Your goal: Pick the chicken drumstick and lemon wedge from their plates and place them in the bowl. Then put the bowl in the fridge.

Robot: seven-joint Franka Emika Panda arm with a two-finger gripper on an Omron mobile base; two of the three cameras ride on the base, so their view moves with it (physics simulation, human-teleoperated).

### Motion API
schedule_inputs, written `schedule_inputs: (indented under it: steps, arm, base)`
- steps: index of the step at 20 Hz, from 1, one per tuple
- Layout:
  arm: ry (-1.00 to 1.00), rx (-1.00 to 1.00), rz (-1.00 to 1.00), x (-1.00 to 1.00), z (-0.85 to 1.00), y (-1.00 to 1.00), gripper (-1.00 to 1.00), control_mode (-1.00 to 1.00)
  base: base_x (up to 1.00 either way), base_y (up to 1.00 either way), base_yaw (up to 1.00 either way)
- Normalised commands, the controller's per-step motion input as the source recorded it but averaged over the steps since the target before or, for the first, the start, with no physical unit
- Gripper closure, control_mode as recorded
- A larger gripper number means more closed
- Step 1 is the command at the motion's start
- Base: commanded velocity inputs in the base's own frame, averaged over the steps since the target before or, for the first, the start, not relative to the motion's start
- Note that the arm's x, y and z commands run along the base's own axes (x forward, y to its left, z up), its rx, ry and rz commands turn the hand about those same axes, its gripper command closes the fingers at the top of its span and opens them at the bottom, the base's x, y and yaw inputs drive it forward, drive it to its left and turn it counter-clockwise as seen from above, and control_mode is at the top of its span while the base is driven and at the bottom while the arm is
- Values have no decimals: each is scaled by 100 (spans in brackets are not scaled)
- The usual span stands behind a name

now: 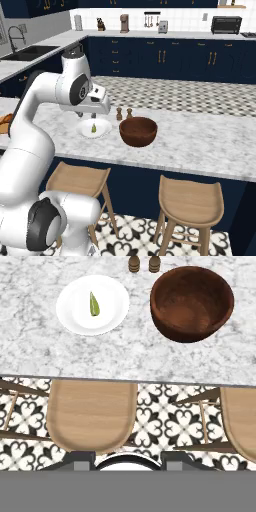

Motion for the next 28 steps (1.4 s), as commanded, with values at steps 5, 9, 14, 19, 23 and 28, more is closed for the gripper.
schedule_inputs:
  steps: [5, 9, 14, 19, 23, 28]
  arm:
    - [3, -2, 0, 23, -2, 47, -100, -100]
    - [2, 0, 0, 50, -10, 62, -100, -100]
    - [0, 0, 1, 38, -27, 37, -100, -100]
    - [0, 0, 8, 21, -63, 3, -100, -100]
    - [0, 0, 5, 44, -61, 5, -100, -100]
    - [0, -1, 3, 68, -53, 14, -100, -100]
  base:
    - [0, 0, 0]
    - [0, 0, 0]
    - [0, 0, 0]
    - [0, 0, 0]
    - [0, 0, 0]
    - [0, 0, 0]
